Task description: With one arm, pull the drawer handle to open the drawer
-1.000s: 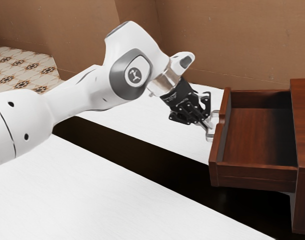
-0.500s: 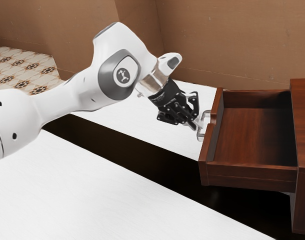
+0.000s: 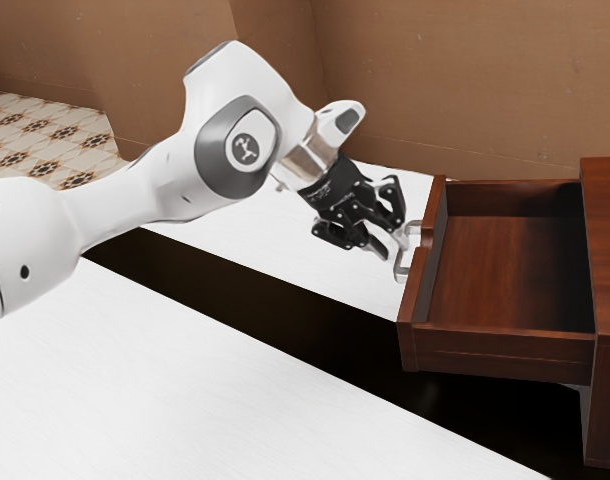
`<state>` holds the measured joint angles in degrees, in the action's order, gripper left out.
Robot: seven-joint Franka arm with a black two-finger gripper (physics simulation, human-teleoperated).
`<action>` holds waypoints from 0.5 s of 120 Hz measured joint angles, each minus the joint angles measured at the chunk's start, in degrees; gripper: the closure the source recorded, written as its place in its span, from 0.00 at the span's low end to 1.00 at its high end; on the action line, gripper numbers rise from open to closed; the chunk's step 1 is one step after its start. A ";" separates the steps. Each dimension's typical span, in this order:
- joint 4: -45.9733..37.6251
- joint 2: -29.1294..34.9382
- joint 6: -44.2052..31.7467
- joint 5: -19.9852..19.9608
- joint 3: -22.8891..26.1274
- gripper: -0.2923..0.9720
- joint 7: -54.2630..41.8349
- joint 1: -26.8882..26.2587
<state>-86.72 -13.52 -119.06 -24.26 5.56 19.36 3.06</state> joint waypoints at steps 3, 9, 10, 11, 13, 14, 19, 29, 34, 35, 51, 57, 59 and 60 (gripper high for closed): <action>-0.12 0.17 -0.01 -0.02 -0.01 0.63 -0.03 0.08; -0.72 1.09 -0.01 0.00 -0.09 0.61 -0.08 0.17; -0.84 1.27 -0.01 0.00 -0.10 0.60 -0.09 0.17; -1.00 1.49 0.00 0.01 -0.13 0.60 -0.10 0.18; -1.30 1.91 0.01 0.02 -0.17 0.58 -0.12 0.19; -1.46 2.13 0.02 0.03 -0.19 0.58 -0.13 0.19; -1.95 3.00 0.20 0.18 -0.28 0.53 -0.18 0.21; -1.16 4.40 2.14 2.36 -0.51 0.43 -0.22 0.13; 1.13 4.70 4.54 4.83 -0.51 0.39 -0.21 0.04; 1.54 4.74 5.05 5.42 -0.49 0.39 -0.21 -0.01; 7.98 4.62 14.61 14.76 0.38 0.31 -0.31 -1.70; 10.00 4.27 18.70 17.76 1.12 0.30 -0.35 -2.69; 10.79 4.13 20.05 18.68 1.32 0.29 -0.36 -2.91; 11.17 4.06 20.69 19.14 1.41 0.29 -0.37 -3.00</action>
<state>-75.55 -9.46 -98.38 -5.13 6.97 18.99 0.06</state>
